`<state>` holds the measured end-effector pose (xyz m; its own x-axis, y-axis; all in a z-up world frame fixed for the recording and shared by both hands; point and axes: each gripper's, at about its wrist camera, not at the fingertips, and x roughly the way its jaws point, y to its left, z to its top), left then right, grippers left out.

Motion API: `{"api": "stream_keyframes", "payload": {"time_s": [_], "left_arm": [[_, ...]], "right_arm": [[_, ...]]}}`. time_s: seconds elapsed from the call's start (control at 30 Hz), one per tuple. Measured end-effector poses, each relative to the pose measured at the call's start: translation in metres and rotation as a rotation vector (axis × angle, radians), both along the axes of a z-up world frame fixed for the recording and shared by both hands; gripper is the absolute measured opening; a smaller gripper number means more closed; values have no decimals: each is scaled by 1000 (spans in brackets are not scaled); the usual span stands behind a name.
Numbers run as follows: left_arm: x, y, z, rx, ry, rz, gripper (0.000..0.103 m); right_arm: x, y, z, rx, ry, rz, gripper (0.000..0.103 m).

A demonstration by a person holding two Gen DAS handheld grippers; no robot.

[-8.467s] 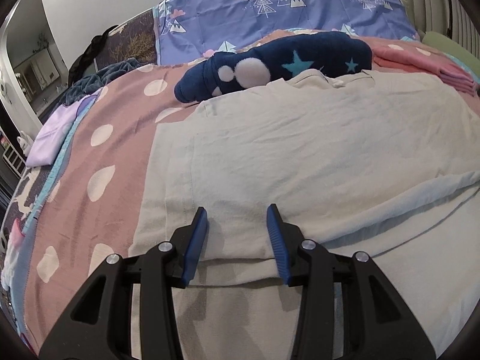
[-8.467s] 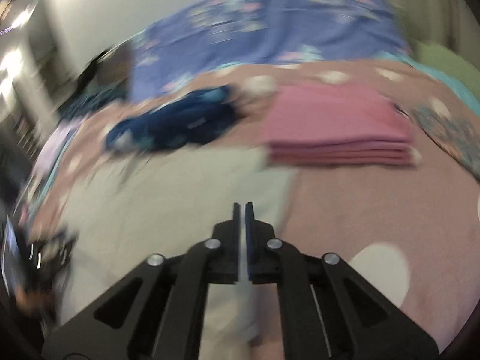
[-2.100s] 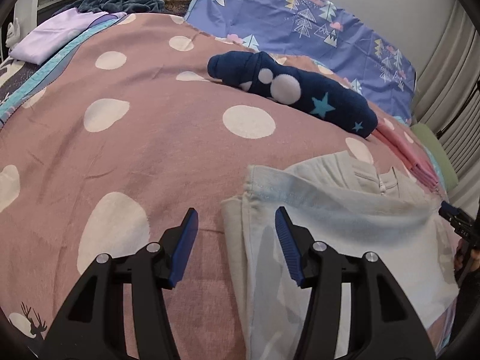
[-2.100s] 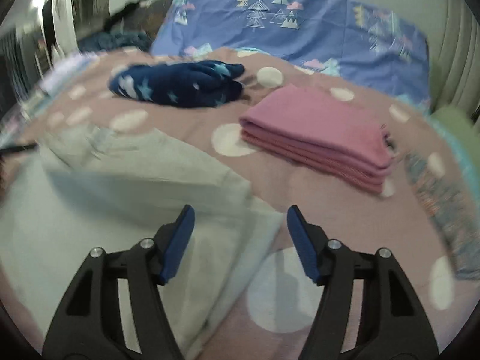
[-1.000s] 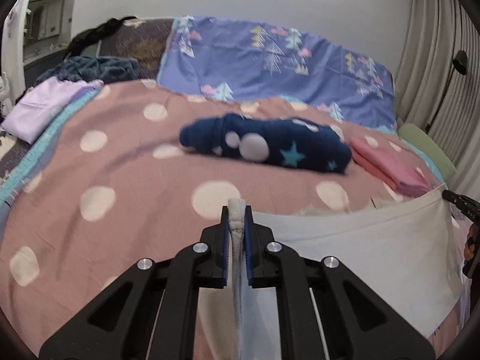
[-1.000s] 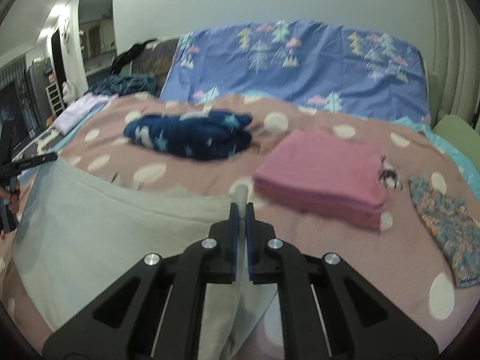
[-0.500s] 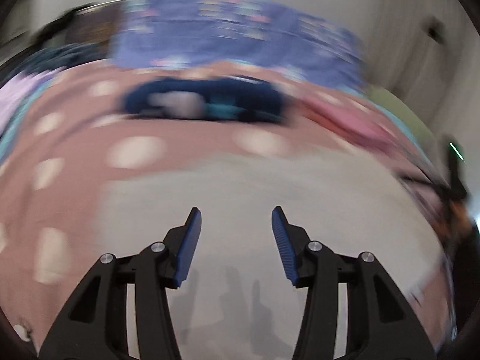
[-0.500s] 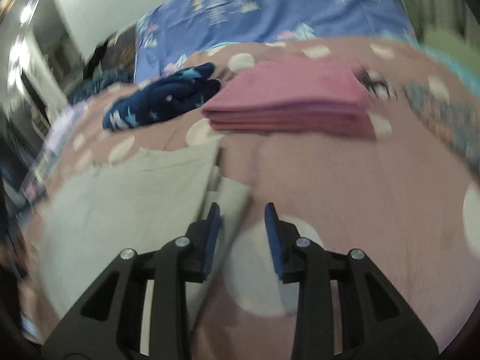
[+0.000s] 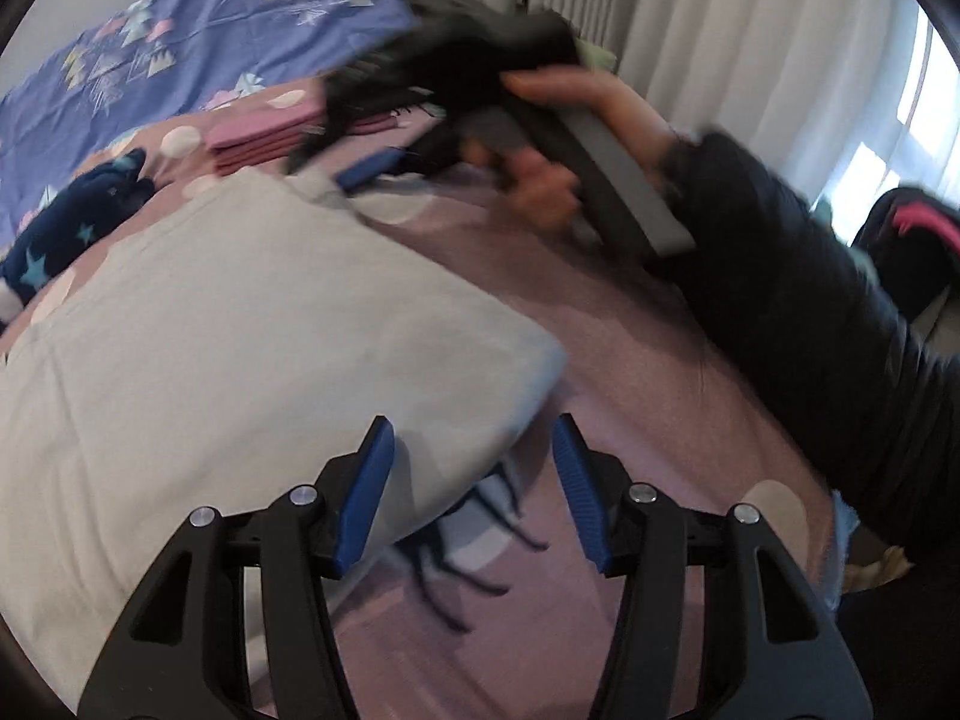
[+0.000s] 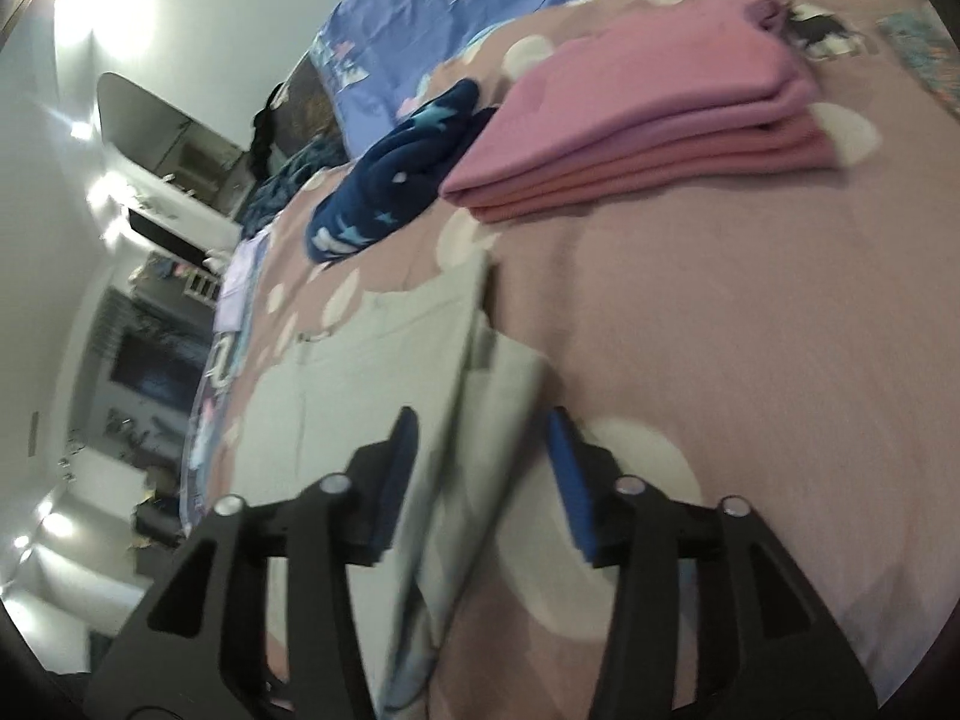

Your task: Fold small clothes

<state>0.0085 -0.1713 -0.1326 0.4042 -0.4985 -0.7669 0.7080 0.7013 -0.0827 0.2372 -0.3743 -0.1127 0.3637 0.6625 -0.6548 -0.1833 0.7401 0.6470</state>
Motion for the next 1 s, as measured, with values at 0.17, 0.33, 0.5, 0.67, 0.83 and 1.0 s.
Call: {"api": "stream_keyframes", "payload": {"time_s": [0.17, 0.33, 0.5, 0.67, 0.83, 1.0], "left_arm": [[-1, -23, -6, 51, -21, -5, 55], [6, -35, -10, 136, -73, 18, 55], [4, -47, -5, 170, -116, 5, 55], [3, -56, -8, 200, -163, -1, 52], [23, -41, 1, 109, -82, 38, 6], [17, -43, 21, 28, -88, -33, 3]], "right_arm": [[21, 11, 2, -30, 4, 29, 50], [8, -2, -8, 8, -47, -1, 36], [7, -6, -3, 28, -7, 67, 46], [5, 6, -5, -20, 12, 119, 46], [10, 8, -5, -1, -44, 36, 2], [3, 2, 25, 26, -184, -48, 2]]}}
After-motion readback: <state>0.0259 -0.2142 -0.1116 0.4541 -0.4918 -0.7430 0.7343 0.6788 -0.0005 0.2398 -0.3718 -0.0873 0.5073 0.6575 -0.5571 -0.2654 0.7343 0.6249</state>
